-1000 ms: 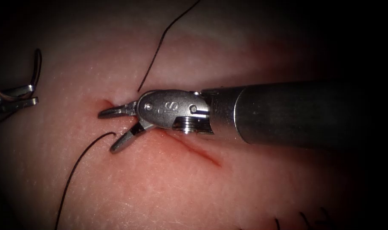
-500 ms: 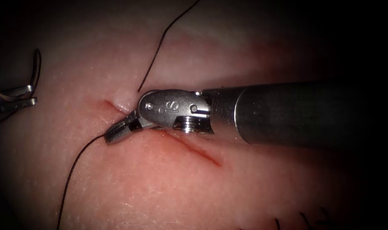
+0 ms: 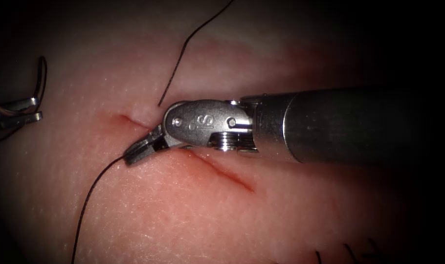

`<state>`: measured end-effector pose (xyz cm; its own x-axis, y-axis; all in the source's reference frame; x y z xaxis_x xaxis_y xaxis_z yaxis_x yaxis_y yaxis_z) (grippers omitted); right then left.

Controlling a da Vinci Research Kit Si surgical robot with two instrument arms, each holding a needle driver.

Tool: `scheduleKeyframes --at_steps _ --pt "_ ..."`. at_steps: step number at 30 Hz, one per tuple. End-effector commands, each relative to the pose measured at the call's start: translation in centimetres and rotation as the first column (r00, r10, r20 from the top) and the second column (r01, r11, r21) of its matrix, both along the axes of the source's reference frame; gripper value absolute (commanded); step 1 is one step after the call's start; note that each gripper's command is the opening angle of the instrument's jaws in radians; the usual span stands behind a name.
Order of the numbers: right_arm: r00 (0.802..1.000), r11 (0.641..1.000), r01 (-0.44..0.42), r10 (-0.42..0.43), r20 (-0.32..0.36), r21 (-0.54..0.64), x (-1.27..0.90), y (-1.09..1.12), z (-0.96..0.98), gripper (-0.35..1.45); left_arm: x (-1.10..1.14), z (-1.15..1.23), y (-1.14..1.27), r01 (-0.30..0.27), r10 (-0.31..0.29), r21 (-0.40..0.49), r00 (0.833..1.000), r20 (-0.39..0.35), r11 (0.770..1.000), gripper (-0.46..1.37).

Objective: Wound Closure
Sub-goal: Pull the string through the cut with the right gripper

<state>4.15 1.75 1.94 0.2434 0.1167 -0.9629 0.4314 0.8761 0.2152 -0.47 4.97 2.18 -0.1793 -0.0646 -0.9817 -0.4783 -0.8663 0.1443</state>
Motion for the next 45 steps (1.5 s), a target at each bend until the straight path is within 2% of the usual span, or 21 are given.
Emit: scheduleKeyframes --at_steps 1,9,19,26,32,45 --pt "1.0 1.0 0.004 -0.004 -0.007 0.0 0.01 -0.04 -0.02 -0.35 0.0 0.0 0.0 -0.002 0.002 0.0 1.0 0.0 1.0 -0.35" --pt "0.998 0.999 0.042 -0.042 -0.045 0.001 0.15 -0.39 -0.23 -0.35 -0.01 0.01 0.0 -0.002 0.002 0.0 1.0 0.0 1.0 -0.35" --pt "0.989 0.994 0.102 -0.105 -0.106 -0.026 0.49 -0.94 -0.44 -0.35 -0.01 0.01 -0.01 -0.002 0.002 0.0 1.0 0.0 1.0 -0.35" --pt "0.985 0.992 0.126 -0.126 -0.117 -0.007 0.67 -1.18 -0.56 -0.35 -0.01 0.01 -0.01 -0.002 0.002 -0.001 1.0 0.0 1.0 -0.35" --pt "0.979 0.987 0.161 -0.158 -0.131 0.009 0.84 -1.49 -0.66 -0.35 -0.01 0.02 -0.01 -0.002 0.002 -0.001 1.0 0.0 1.0 -0.35" --pt "0.978 0.984 0.173 -0.168 -0.127 0.032 0.91 -1.64 -0.72 -0.35 -0.01 0.01 -0.01 -0.003 0.003 -0.001 1.0 0.001 1.0 -0.35"
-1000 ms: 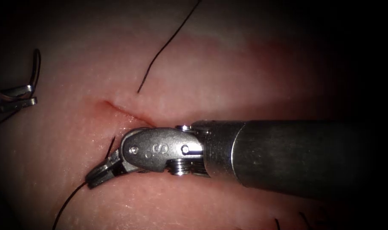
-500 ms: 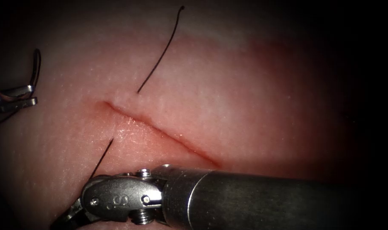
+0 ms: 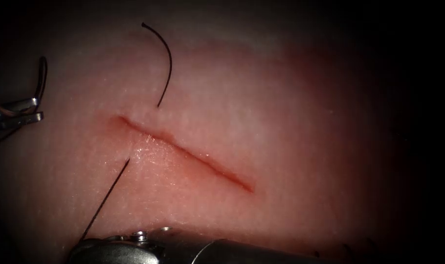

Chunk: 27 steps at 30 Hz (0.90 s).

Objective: Wound Closure
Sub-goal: Pull the string through the cut with the right gripper

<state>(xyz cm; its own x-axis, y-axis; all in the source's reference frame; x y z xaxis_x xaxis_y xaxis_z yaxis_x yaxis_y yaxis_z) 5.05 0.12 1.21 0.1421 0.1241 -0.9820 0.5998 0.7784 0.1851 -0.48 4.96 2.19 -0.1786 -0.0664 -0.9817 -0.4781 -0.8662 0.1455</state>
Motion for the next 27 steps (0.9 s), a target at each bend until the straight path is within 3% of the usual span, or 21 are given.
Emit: scheduleKeyframes --at_steps 1,15,27 --pt "1.0 1.0 0.0 0.0 0.001 0.001 0.01 -0.01 0.0 -0.35 0.0 0.0 0.0 -0.002 0.002 0.0 1.0 0.0 1.0 -0.35" --pt "0.999 0.999 0.046 -0.046 -0.002 0.022 0.18 -0.49 -0.13 -0.35 0.0 0.0 0.0 -0.003 0.003 0.001 1.0 0.0 1.0 -0.35" --pt "0.998 0.998 0.063 -0.063 0.002 0.029 0.23 -0.66 -0.12 -0.35 0.01 0.0 0.0 -0.003 0.003 0.0 1.0 0.0 1.0 -0.35"
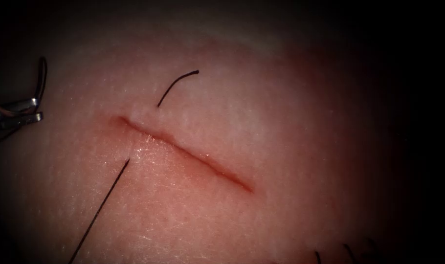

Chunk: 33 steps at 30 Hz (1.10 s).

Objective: Wound Closure
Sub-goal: Pull the string through the cut with the right gripper

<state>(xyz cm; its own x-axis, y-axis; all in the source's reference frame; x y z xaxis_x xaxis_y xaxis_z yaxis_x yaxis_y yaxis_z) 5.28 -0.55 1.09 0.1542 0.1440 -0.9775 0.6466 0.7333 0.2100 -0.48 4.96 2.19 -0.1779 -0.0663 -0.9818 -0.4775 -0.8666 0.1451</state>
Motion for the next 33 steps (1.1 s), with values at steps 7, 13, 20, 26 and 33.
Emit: scheduleKeyframes --at_steps 7,13,20,26,33 --pt "1.0 1.0 0.017 -0.017 -0.002 0.006 0.04 -0.13 -0.02 -0.35 0.0 0.0 0.0 -0.002 0.002 0.0 1.0 0.0 1.0 -0.35" --pt "1.0 1.0 0.011 -0.011 0.008 0.015 0.06 -0.12 -0.04 -0.35 0.0 0.0 0.0 -0.002 0.002 0.0 1.0 0.0 1.0 -0.35" --pt "0.998 0.999 -0.051 0.051 0.042 -0.005 -0.01 -0.04 -0.01 1.08 0.0 0.0 0.0 -0.002 0.002 0.005 1.0 0.003 1.0 -0.35" --pt "0.993 0.995 -0.098 0.097 0.074 0.002 -0.15 0.24 0.01 1.27 0.0 0.0 0.0 -0.001 0.001 0.006 1.0 0.003 1.0 -0.35" --pt "0.985 0.989 -0.145 0.142 0.103 0.019 -0.31 0.63 -0.08 1.28 0.0 0.0 0.0 -0.001 0.001 0.005 1.0 0.003 1.0 -0.35"
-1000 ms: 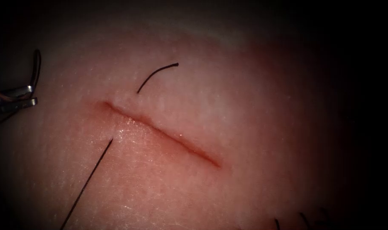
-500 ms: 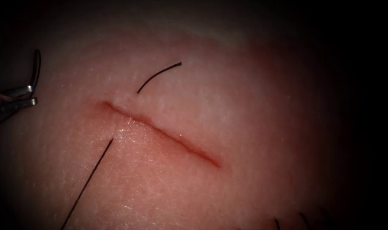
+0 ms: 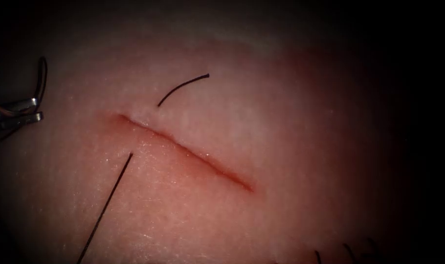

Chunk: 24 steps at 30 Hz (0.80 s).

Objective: Wound Closure
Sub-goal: Pull the string through the cut with the right gripper

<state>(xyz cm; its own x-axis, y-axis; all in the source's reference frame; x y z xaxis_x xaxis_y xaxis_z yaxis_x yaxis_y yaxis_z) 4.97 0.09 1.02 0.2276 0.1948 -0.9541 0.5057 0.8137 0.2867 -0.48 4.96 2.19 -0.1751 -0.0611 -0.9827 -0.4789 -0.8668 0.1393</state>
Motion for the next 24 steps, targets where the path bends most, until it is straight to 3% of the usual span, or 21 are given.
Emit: scheduleKeyframes --at_steps 1,7,14,17,24 --pt "1.0 1.0 0.001 -0.001 -0.003 0.0 -0.04 0.07 -0.04 1.27 0.0 0.0 0.0 -0.002 0.002 0.0 1.0 -0.001 1.0 -0.35" --pt "0.999 0.999 -0.038 0.038 -0.023 -0.002 -0.28 0.49 -0.21 1.24 0.0 0.01 0.0 -0.002 0.002 0.0 1.0 -0.001 1.0 -0.35" --pt "0.994 0.994 -0.108 0.108 -0.007 0.011 -0.55 0.87 -0.27 1.1 0.0 0.01 -0.01 -0.002 0.002 -0.001 1.0 -0.001 1.0 -0.35" --pt "0.982 0.982 -0.186 0.185 0.021 0.026 -0.71 1.07 -0.24 1.03 0.0 0.01 -0.01 -0.002 0.002 0.004 1.0 0.002 1.0 -0.35" --pt "0.949 0.949 -0.312 0.308 0.062 0.052 -0.97 1.26 -0.16 0.95 0.0 0.02 -0.02 -0.002 0.002 0.003 1.0 0.002 1.0 -0.35"
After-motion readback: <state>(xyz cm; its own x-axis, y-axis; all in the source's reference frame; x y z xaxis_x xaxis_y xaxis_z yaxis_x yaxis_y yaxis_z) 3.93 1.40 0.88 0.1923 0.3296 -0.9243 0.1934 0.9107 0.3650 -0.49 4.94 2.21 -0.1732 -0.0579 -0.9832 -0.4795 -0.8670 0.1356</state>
